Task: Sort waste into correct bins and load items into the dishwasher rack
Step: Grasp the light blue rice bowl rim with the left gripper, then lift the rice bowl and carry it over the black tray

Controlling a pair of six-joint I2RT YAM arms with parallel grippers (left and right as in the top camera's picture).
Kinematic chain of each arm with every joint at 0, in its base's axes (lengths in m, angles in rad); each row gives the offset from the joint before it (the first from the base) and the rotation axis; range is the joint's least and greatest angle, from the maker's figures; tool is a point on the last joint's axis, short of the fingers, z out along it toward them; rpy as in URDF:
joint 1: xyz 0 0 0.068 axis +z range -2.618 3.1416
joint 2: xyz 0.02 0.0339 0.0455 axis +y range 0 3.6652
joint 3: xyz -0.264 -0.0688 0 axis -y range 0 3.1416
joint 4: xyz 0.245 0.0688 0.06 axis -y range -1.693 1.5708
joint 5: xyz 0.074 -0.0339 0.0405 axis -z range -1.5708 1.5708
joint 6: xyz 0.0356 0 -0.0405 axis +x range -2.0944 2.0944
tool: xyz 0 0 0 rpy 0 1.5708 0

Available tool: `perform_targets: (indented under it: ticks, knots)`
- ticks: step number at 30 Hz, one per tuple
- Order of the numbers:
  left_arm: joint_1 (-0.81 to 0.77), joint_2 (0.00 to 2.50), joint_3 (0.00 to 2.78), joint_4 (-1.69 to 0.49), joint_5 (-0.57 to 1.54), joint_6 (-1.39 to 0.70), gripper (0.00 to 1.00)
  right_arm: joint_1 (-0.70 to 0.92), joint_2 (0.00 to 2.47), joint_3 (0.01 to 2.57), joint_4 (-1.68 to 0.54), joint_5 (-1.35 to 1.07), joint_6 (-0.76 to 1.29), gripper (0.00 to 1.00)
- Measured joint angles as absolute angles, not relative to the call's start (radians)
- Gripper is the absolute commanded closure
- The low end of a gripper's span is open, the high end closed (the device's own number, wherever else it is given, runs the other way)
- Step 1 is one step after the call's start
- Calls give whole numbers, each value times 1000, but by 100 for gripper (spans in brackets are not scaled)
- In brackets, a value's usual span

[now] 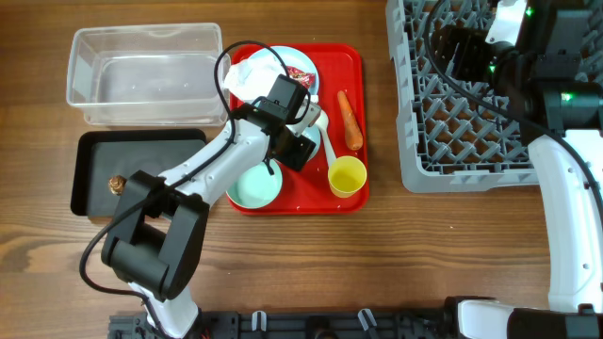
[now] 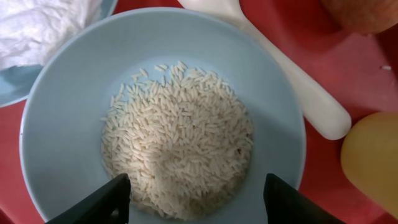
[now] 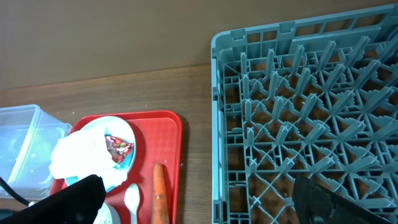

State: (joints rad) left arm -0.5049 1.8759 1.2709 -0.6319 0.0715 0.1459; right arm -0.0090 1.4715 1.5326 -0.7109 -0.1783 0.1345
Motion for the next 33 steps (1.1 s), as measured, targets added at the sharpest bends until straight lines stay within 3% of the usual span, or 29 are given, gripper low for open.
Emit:
perform_targets:
  ticks: [3, 10, 19, 21, 24, 30, 33]
  knots:
    - [-506, 1881, 1271, -620, 72, 181, 41, -9, 1472, 1533, -711, -178, 134, 0]
    - [-533, 1858, 1336, -659, 71, 199, 40, -9, 1472, 1533, -710, -178, 134, 0]
    - [-604, 1832, 1362, -748, 72, 227, 47, -9, 1472, 1533, -710, -175, 134, 0]
    - [-604, 1864, 1362, -740, 72, 227, 59, -9, 1472, 1533, -710, -175, 134, 0]
    - [-604, 1951, 1361, -710, 69, 227, 64, -9, 1472, 1533, -710, -174, 134, 0]
    - [-604, 1973, 1361, -649, 67, 200, 94, -9, 1472, 1533, -711, -174, 134, 0]
    - [-604, 1973, 1361, -631, 64, 179, 96, -9, 1472, 1533, -711, -174, 134, 0]
